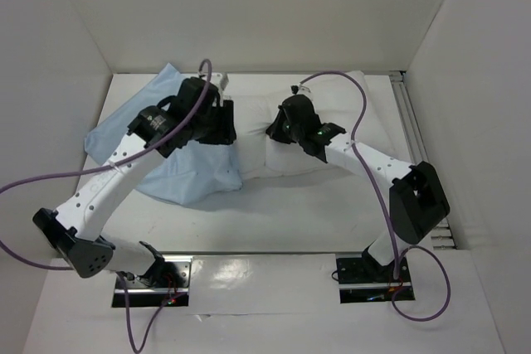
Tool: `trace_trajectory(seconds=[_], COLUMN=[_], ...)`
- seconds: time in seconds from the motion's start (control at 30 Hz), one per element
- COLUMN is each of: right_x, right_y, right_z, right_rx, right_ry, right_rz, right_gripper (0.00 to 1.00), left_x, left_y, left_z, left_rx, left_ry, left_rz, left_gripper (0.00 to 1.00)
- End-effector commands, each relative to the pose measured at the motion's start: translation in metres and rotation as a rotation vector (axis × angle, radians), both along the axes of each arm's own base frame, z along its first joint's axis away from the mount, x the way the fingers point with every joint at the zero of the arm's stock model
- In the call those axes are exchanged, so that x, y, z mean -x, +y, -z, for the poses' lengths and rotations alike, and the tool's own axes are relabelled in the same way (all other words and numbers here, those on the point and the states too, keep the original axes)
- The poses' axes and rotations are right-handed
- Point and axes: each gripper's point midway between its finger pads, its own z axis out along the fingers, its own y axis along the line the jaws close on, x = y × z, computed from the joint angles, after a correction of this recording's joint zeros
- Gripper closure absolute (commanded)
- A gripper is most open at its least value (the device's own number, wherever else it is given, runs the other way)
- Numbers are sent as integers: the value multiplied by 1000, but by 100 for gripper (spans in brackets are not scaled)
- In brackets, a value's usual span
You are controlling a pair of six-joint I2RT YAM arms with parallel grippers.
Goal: Put the pillow into the pillowcase
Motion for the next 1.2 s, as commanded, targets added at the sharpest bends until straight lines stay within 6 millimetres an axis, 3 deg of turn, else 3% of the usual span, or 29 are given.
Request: trace_trajectory(seconds=[0.0, 0.03, 0.13, 0.2, 0.33, 0.47, 0.6, 0.77, 0.87, 1.0, 1.03, 1.13, 1.17], right_x=[5, 9, 16, 18, 22, 26, 25, 29, 29, 29, 29, 29, 29], right_y=[-4, 0, 5, 5, 7, 6, 7, 7, 7, 7, 7, 7, 7], right_z=[-14, -19, -18, -17, -14, -6, -7, 2, 2, 2, 2, 2, 2], right_rx=[-14, -20, -10, 6, 23, 40, 34, 56, 56, 56, 56, 56, 56], right_ry=[-43, -50, -58, -59, -57, -45, -52, -35, -35, -35, -35, -35, -35], right_rz=[28, 15, 9, 17, 8, 6, 6, 4, 4, 4, 4, 4, 4], right_gripper=[100, 100, 100, 100, 100, 100, 100, 100, 100, 100, 100, 100, 100], left_x=[-41, -52, -87, -100, -125, -139, -157, -160, -164, -170, -169, -170, -169], left_y=[33, 37, 50, 53, 57, 50, 38, 36, 28, 26, 24, 16, 14], left_z=[-5, -13, -4, 6, 16, 20, 40, 47, 63, 64, 64, 62, 62], left_rx=[-23, -8, -48, -52, -49, -56, -70, -71, -82, -88, -79, -68, -62], left_ry=[-10, -18, 0, 26, 44, 38, 86, 106, 136, 135, 140, 135, 140], left_rz=[-199, -240, -320, -336, -326, -302, -277, -283, -268, -261, -251, -235, -216], left_gripper=[38, 38, 42, 52, 55, 55, 57, 57, 53, 54, 56, 74, 93])
